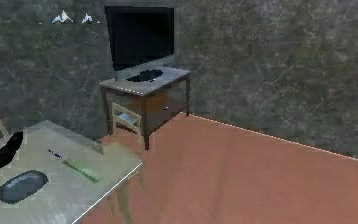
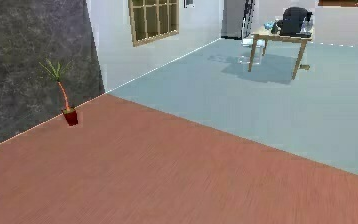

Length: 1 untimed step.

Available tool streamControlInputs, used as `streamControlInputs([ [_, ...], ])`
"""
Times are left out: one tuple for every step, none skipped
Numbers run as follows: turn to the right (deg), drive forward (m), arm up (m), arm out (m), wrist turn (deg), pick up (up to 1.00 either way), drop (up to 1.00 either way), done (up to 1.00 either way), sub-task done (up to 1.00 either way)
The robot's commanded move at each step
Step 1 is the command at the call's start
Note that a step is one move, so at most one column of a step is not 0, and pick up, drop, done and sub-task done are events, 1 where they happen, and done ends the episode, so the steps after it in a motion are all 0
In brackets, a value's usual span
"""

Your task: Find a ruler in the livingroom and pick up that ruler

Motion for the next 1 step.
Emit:
streamControlInputs([
  [0.0,0.85,0.00,0.00,0.0,0.00,0.00,0.00,0.00],
])
